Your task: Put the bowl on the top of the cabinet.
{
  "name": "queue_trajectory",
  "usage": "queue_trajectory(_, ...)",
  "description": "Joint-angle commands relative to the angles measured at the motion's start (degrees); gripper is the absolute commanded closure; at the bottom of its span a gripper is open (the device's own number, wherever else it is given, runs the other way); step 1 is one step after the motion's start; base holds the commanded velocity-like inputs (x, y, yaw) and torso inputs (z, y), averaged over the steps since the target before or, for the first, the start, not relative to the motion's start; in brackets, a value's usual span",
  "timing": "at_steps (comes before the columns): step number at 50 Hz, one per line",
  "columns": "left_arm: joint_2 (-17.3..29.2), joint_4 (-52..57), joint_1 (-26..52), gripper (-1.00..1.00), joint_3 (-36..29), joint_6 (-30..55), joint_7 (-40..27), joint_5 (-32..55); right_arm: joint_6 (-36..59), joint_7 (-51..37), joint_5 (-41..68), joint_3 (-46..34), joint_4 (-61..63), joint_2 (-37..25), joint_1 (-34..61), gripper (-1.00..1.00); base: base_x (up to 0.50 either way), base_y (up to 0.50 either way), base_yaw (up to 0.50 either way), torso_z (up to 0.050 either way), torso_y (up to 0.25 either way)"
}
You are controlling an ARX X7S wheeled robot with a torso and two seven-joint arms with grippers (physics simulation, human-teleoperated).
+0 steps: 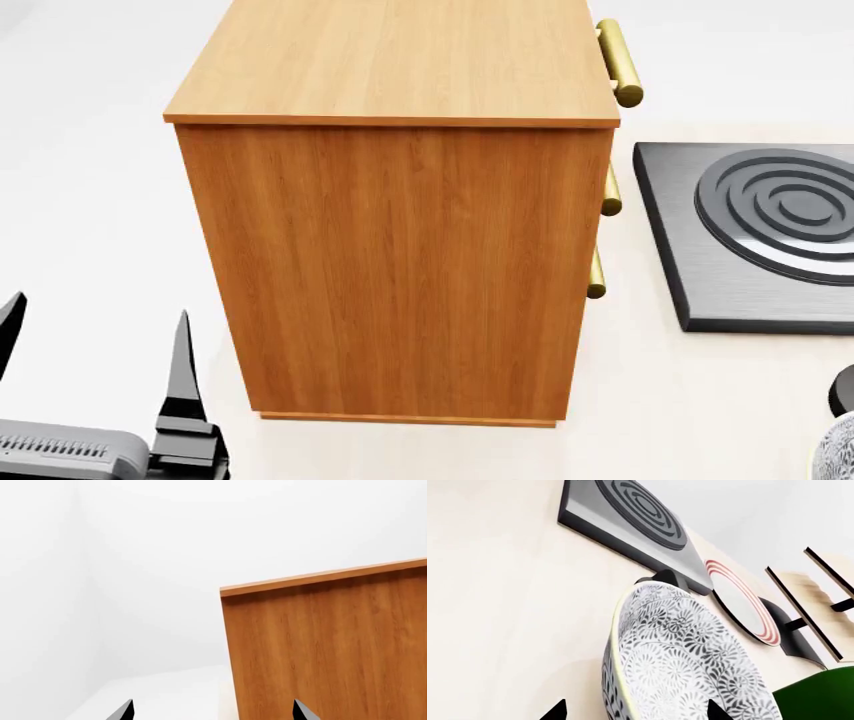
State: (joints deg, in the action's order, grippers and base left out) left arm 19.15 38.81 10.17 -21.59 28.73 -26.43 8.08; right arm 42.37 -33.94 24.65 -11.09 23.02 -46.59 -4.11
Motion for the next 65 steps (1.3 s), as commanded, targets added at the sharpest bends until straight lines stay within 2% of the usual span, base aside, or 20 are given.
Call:
queue_trajectory(1, 0.13, 0.21, 0.09, -1.0, -0.27, 0.19, -0.21, 0.03, -0.43, 0.13, -0.06, -0.04, -0.38, 0.18, 0.04, -1.0, 0.0, 0.0, 0.0, 0.0, 0.0)
queue_trajectory(65, 0.8, -0.05, 0.34, -1.0, -0.95, -0.15, -1.19, 0.55, -1.83, 1.0, -0.66, -1.05, -3.66, 1.38, 1.38, -1.0, 0.0, 0.0, 0.0, 0.0, 0.0)
